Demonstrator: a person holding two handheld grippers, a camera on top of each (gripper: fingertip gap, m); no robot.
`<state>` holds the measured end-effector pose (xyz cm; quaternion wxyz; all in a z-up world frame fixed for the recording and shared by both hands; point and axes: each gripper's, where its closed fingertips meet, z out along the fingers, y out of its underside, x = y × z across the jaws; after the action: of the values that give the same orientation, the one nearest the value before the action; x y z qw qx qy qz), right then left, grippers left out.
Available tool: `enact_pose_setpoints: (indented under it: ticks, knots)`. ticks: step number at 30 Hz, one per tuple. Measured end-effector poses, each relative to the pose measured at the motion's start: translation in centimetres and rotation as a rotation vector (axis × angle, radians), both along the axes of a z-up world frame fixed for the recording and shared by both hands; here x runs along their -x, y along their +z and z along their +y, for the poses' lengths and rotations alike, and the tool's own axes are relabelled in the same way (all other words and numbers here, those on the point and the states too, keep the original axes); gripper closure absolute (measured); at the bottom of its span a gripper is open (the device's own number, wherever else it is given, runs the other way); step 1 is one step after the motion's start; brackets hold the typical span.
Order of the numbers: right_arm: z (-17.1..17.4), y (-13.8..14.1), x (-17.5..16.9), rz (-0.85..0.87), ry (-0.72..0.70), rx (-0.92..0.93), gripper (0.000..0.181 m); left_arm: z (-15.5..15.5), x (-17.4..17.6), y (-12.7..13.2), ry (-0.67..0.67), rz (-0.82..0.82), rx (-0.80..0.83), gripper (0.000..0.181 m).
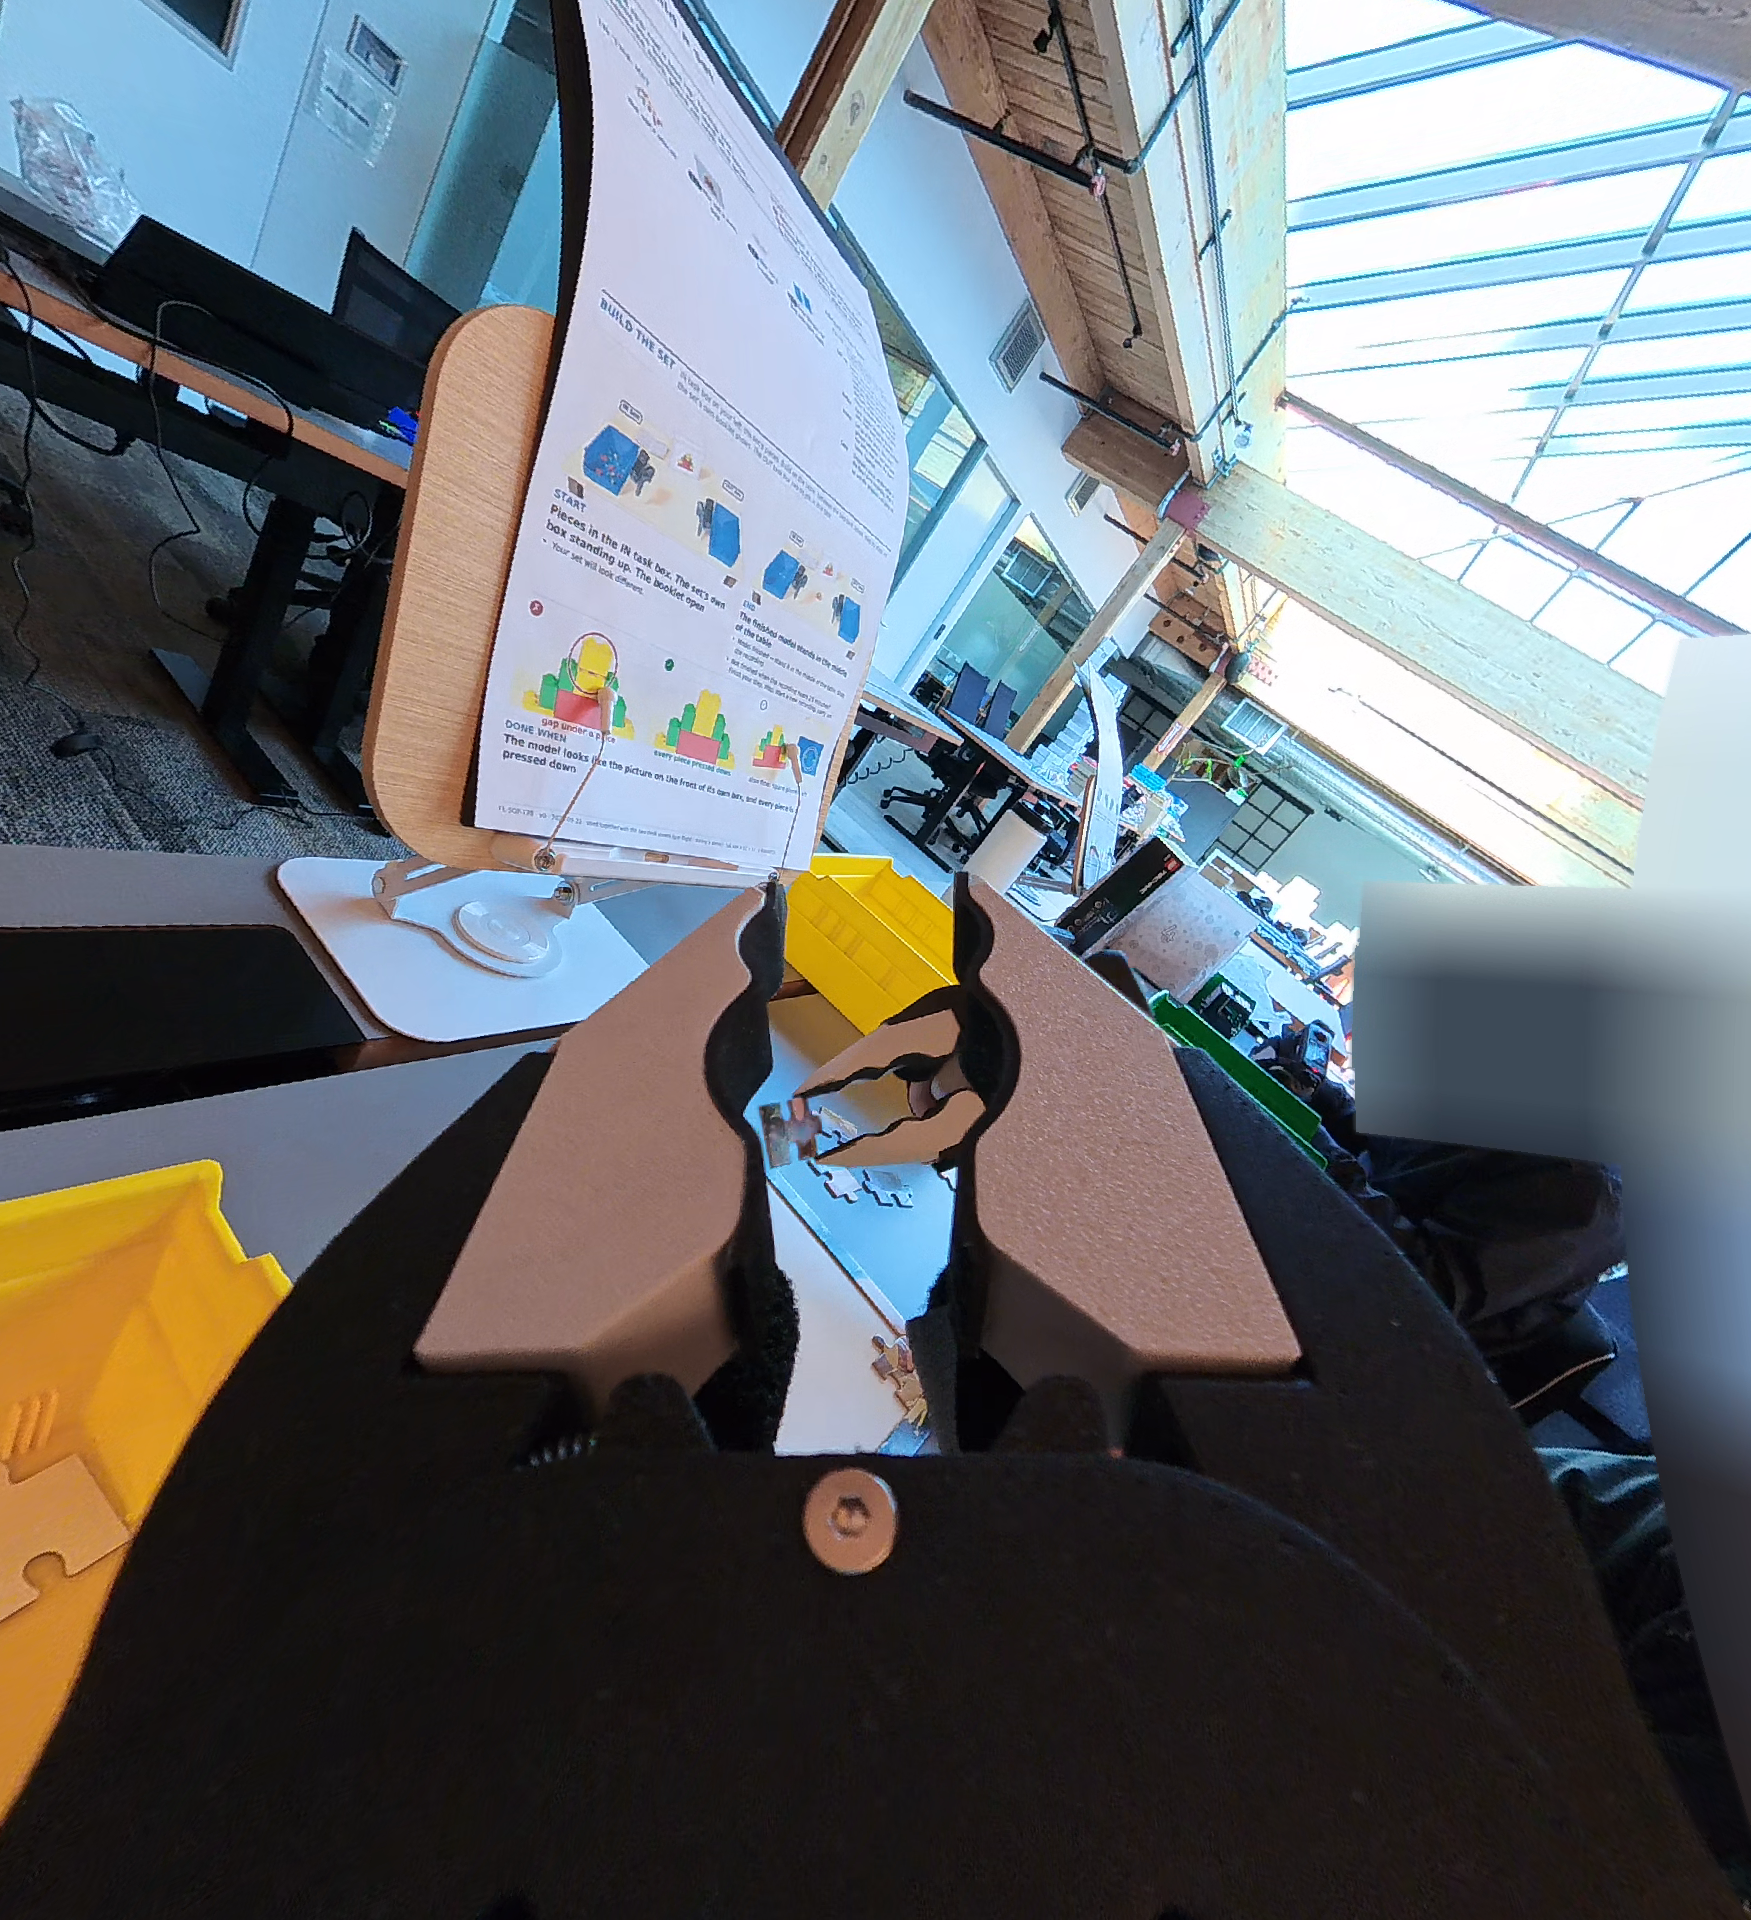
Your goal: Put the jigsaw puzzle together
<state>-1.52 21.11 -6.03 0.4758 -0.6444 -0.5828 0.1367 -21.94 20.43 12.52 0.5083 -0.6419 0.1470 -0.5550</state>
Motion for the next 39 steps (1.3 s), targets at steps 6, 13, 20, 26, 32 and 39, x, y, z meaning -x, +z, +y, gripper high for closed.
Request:
enact_pose_setpoints:
  ticks: [6, 13, 20, 26, 32, 39]
  knots:
    - [-0.3, 0.9, 0.2, 0.034, 0.023, -0.029, 0.151, 0.0, -0.5, -0.2, -0.018, 0.006, 0.017, 0.151]
    - [-0.6, 0.9, 0.6, 0.029, 0.042, -0.037, 0.151, -0.2, -0.8, -0.8, -0.036, 0.018, 0.035, 0.151]
    - [-3.0, 0.1, 1.3, 0.021, 0.163, 0.096, 0.151, -0.6, -2.2, -2.2, -0.109, 0.045, 0.105, 0.151]
    - [-8.7, -3.6, 1.8, -0.109, 0.386, 0.397, 0.151, -1.7, -4.2, -4.1, -0.232, 0.104, 0.181, 0.151]
    - [-10.8, -4.4, 2.4, -0.186, 0.478, 0.424, 0.151, -2.5, -6.3, -5.5, -0.309, 0.136, 0.227, 0.152]
    - [-13.5, -0.4, 4.0, -0.076, 0.626, 0.316, 0.151, -8.4, -11.9, -11.6, -0.715, 0.346, 0.454, 0.161]
